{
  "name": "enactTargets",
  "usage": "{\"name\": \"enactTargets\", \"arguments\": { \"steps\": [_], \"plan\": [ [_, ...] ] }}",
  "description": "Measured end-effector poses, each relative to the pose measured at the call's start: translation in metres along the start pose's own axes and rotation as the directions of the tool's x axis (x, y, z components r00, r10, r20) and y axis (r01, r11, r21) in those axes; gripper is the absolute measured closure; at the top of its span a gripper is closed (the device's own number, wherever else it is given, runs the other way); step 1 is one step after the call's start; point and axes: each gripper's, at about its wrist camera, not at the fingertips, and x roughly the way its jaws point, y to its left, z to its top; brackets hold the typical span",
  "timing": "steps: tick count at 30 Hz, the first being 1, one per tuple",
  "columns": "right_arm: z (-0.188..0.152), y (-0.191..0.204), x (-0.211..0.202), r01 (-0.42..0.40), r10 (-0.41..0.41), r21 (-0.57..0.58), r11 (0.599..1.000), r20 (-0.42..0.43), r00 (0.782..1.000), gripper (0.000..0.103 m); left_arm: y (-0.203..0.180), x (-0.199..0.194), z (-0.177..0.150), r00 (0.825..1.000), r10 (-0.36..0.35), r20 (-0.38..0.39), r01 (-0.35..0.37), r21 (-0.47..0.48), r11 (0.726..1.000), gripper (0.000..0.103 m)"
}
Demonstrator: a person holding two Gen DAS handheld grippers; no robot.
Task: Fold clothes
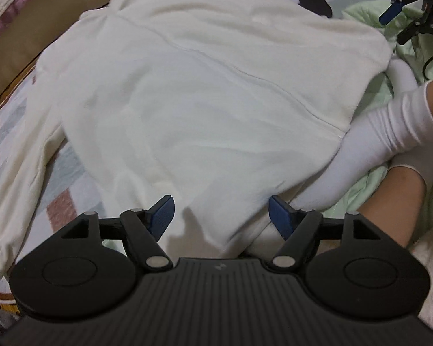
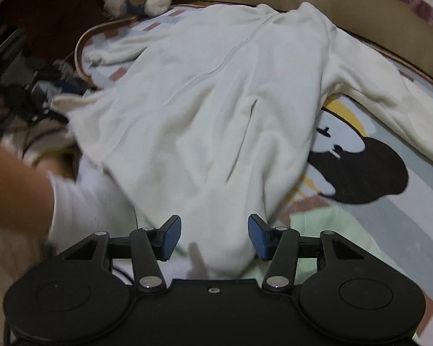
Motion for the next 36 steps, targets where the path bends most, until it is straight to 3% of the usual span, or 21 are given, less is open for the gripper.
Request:
{"name": "enactTargets", "arguments": {
  "steps": [4,6,7,8,9,11,15,16,17,19,22,24,27,29,31,33,36],
  "plan": [
    [-0.02,0.002,0.001,0.049,-0.049,-0.013,0.999,0.008,0.999,0.04,-0.011,0.013,0.008,0.996,0.083,-0.019,-0.082,0.036,0.996,0.031],
    [-0.026,0.002,0.008,0.069,-0.07,-0.029,0.997,-0.013,0.997,0.04,-0.016,0.019,0.012,0.99,0.137,-0.025,-0.136,0.058,0.989,0.054],
    [-0.028,0.003,0.013,0.078,-0.08,-0.046,0.996,-0.024,0.997,0.04,-0.019,0.021,0.014,0.986,0.164,-0.028,-0.162,0.069,0.984,0.086],
    [-0.03,0.005,0.017,0.086,-0.088,-0.066,0.994,-0.024,0.996,0.04,-0.021,0.024,0.015,0.981,0.191,-0.03,-0.188,0.08,0.979,0.097],
    [-0.029,0.006,0.018,0.091,-0.092,-0.075,0.993,-0.011,0.996,0.04,-0.024,0.027,0.017,0.975,0.218,-0.032,-0.214,0.091,0.973,0.097],
    [-0.027,0.006,0.02,0.096,-0.095,-0.075,0.993,0.018,0.995,0.04,-0.012,0.019,0.023,0.966,0.257,0.013,-0.258,0.019,0.966,0.097],
    [-0.018,0.001,0.024,0.101,-0.097,-0.037,0.994,0.092,0.991,0.041,0.018,-0.001,0.031,0.935,0.337,0.107,-0.312,-0.201,0.929,0.097],
    [-0.016,-0.001,0.025,0.102,-0.099,-0.026,0.994,0.113,0.989,0.048,0.025,-0.005,0.033,0.927,0.355,0.125,-0.316,-0.252,0.915,0.097],
    [-0.013,-0.002,0.027,0.104,-0.101,-0.016,0.994,0.133,0.986,0.063,0.031,-0.008,0.034,0.919,0.366,0.145,-0.311,-0.301,0.901,0.097],
    [-0.005,-0.009,0.028,0.096,-0.1,0.031,0.995,0.173,0.98,0.077,0.044,-0.012,0.035,0.917,0.363,0.168,-0.28,-0.38,0.882,0.097],
    [0.016,-0.035,0.03,0.068,-0.099,0.147,0.987,0.213,0.972,0.078,0.06,-0.005,0.036,0.925,0.341,0.17,-0.228,-0.471,0.852,0.097],
    [0.031,-0.048,0.033,0.08,-0.12,0.189,0.979,0.209,0.971,0.078,0.058,0.0,0.037,0.919,0.363,0.153,-0.261,-0.455,0.852,0.097],
    [0.042,-0.047,0.033,0.134,-0.171,0.197,0.971,0.185,0.968,0.069,0.054,0.001,0.036,0.912,0.386,0.142,-0.287,-0.45,0.845,0.097],
    [0.041,-0.047,0.034,0.136,-0.179,0.253,0.958,0.159,0.971,0.054,0.054,0.0,0.033,0.908,0.391,0.148,-0.279,-0.484,0.83,0.097],
    [0.037,-0.046,0.035,0.139,-0.184,0.315,0.939,0.118,0.976,0.048,0.055,-0.003,0.03,0.901,0.405,0.157,-0.274,-0.517,0.811,0.097],
    [0.032,-0.037,0.037,0.132,-0.176,0.332,0.934,0.107,0.978,0.047,0.055,-0.007,0.028,0.89,0.424,0.169,-0.274,-0.546,0.792,0.097],
    [0.026,-0.019,0.049,0.188,-0.211,0.263,0.946,0.063,0.975,0.039,0.057,-0.02,0.025,0.856,0.48,0.192,-0.284,-0.601,0.747,0.097]
  ]
}}
